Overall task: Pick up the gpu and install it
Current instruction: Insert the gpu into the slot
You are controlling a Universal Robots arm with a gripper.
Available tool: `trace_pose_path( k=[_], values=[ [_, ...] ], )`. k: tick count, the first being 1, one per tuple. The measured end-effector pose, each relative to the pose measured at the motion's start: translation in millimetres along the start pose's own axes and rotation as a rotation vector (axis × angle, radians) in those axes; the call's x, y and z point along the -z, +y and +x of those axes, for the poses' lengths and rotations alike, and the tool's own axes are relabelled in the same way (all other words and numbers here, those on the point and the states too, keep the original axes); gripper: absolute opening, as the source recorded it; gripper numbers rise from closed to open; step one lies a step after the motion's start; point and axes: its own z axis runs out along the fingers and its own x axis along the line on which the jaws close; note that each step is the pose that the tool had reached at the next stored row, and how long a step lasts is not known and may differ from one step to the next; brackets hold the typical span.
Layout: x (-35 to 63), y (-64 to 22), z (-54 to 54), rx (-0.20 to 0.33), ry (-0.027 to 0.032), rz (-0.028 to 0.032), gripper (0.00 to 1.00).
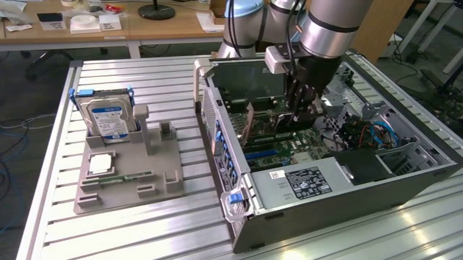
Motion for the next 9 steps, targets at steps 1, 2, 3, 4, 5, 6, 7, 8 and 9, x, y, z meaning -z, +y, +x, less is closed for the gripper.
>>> trace_pose_path(
  k=[1, 2, 3, 4, 5, 6, 7, 8, 9],
  values=[
    [-0.9, 0.5, 0.3, 0.0, 0.0, 0.0, 0.27],
    [-1.8, 0.9, 0.7, 0.0, 0.0, 0.0, 0.27],
    [-2.9, 1.5, 1.1, 0.0, -0.0001, 0.0, 0.27],
    [-3.8, 1.9, 1.3, 0.0, -0.0001, 0.0, 0.27],
    [-4.6, 2.3, 1.5, 0.0, -0.0001, 0.0, 0.27],
    [-5.4, 2.7, 1.7, 0.0, 0.0, -0.0001, 0.27],
    [-6.3, 3.2, 1.9, 0.0, 0.0, -0.0001, 0.27],
    [-7.1, 3.7, 2.0, 0.0, 0.0, -0.0001, 0.27],
    [-7.8, 4.0, 2.1, 0.0, -0.0001, -0.0001, 0.27]
  ],
)
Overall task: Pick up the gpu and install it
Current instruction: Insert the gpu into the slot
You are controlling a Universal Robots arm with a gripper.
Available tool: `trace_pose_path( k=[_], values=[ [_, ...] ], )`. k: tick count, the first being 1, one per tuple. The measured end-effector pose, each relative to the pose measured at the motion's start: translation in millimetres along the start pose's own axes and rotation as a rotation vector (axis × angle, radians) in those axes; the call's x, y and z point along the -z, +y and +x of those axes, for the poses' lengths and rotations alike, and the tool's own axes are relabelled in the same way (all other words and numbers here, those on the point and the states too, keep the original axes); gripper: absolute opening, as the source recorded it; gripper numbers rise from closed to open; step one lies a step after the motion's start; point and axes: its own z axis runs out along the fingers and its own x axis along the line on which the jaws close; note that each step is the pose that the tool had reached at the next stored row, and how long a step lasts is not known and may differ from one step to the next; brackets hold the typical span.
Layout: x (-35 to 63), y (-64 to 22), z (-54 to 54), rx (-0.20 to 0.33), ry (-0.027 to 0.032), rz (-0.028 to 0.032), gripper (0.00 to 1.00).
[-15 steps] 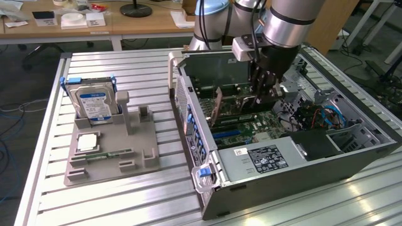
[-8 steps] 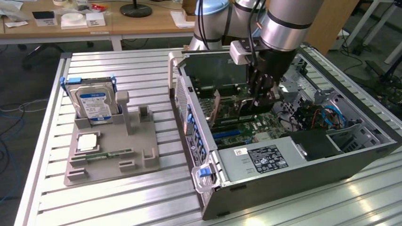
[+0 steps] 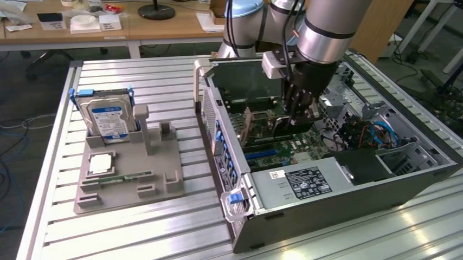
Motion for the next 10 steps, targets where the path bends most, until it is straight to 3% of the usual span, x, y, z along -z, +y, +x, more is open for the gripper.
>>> trace_pose_path(
  k=[10],
  values=[
    [-2.0, 3.3, 0.3, 0.0, 0.0001, 0.0, 0.27]
  ],
)
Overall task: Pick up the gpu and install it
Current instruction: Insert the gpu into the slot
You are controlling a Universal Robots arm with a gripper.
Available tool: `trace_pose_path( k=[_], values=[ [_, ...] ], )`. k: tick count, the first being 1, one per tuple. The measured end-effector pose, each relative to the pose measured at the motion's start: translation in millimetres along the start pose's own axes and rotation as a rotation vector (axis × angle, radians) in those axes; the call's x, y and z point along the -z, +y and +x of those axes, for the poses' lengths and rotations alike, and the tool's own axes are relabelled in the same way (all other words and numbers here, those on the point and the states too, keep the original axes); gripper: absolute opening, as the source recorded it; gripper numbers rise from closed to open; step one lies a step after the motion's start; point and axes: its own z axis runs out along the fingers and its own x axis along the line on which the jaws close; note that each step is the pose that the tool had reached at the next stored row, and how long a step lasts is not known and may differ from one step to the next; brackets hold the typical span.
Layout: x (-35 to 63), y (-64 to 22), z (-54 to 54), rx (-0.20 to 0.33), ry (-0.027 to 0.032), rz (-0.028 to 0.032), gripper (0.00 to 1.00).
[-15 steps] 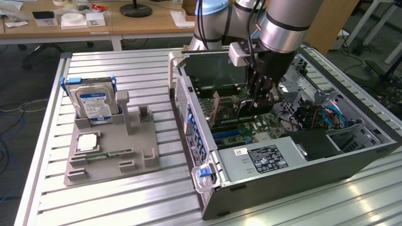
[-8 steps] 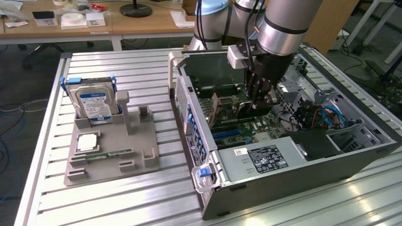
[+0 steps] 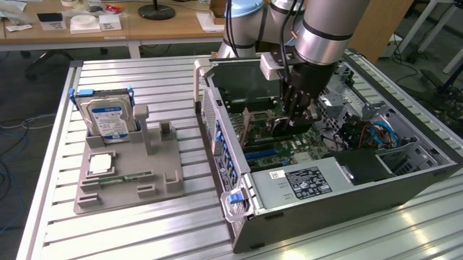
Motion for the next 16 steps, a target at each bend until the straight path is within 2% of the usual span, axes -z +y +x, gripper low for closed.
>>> trace_pose_path(
  k=[16],
  values=[
    [-22.2, 7.9, 1.7, 0.0, 0.0001, -0.0001, 0.27]
  ],
)
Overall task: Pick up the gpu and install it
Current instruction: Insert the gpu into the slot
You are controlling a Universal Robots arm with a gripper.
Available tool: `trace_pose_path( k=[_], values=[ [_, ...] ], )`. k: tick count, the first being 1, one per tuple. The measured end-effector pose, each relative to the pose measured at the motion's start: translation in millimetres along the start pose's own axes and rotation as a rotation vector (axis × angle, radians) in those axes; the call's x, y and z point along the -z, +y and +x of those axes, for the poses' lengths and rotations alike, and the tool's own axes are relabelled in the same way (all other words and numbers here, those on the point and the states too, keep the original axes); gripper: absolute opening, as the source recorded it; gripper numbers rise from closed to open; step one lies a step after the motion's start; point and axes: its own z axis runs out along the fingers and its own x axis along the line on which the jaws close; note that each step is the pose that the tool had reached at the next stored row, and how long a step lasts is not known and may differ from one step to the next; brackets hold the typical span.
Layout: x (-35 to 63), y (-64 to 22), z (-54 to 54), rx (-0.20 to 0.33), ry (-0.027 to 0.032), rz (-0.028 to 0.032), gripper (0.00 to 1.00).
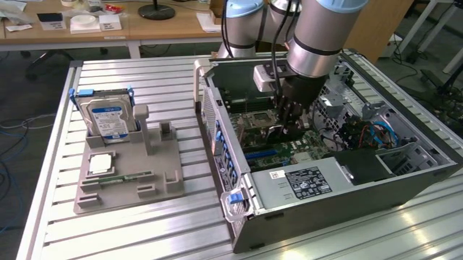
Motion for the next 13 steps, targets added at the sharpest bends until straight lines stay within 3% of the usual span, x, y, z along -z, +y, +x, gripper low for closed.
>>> trace_pose_path(
  k=[12, 13],
  values=[
    [-2.8, 4.2, 0.3, 0.0, -0.0001, 0.0, 0.27],
    [-2.8, 2.5, 0.3, 0.0, 0.0003, -0.0066, 0.27]
  ],
)
